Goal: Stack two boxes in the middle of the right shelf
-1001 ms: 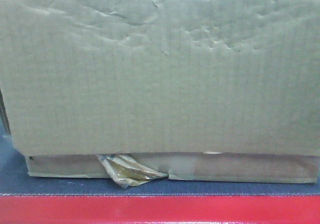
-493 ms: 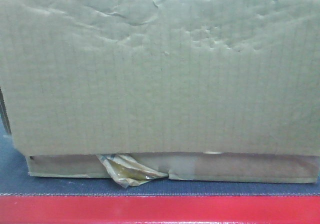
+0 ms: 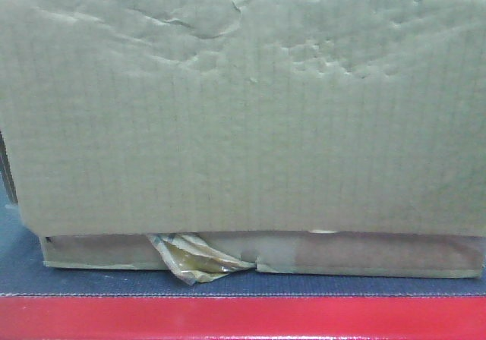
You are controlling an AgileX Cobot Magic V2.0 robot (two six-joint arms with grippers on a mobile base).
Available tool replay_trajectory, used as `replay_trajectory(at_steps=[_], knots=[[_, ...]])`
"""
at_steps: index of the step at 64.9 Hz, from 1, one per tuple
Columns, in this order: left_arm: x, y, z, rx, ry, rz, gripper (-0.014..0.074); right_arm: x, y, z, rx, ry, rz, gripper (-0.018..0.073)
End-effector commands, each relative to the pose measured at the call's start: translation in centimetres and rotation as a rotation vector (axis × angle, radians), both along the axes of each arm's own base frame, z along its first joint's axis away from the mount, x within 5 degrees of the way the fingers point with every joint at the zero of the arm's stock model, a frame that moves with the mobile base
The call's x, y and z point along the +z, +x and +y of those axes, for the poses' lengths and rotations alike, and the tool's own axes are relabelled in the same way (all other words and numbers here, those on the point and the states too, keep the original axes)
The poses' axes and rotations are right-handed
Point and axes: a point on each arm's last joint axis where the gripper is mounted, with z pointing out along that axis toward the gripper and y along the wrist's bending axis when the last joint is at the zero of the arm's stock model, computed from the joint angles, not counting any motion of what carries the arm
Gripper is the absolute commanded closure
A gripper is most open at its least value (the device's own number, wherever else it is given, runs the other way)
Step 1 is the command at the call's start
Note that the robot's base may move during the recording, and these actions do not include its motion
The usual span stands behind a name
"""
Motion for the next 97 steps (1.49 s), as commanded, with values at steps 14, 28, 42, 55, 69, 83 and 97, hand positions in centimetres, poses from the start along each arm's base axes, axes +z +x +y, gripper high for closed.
replay_trajectory(at_steps=[14, 28, 42, 55, 69, 83, 97], knots=[[-6.9, 2.7, -3.3, 0.022, 0.063, 0.178, 0.0707, 0.2, 0.0, 0.0, -0.005, -0.007, -0.022, 0.0721], [-11.6, 3.5, -4.8, -0.014, 0.061, 0.32, 0.0707, 0.2, 0.0, 0.0, -0.005, -0.007, -0.022, 0.0721], [-14.2, 4.5, -5.7, -0.016, 0.088, 0.372, 0.0707, 0.2, 0.0, 0.0, -0.005, -0.007, -0.022, 0.0721], [-15.1, 4.8, -5.8, -0.012, 0.105, 0.397, 0.0707, 0.2, 0.0, 0.0, -0.005, -0.007, -0.022, 0.0721], [-15.2, 4.9, -5.6, -0.001, 0.132, 0.395, 0.0707, 0.2, 0.0, 0.0, -0.005, -0.007, -0.022, 0.0721], [-15.2, 4.9, -5.5, 0.006, 0.146, 0.399, 0.0707, 0.2, 0.0, 0.0, -0.005, -0.007, -0.022, 0.0721], [-15.3, 5.3, -4.8, 0.027, 0.135, 0.41, 0.0672, 0.2, 0.0, 0.0, -0.005, -0.007, -0.022, 0.0721]])
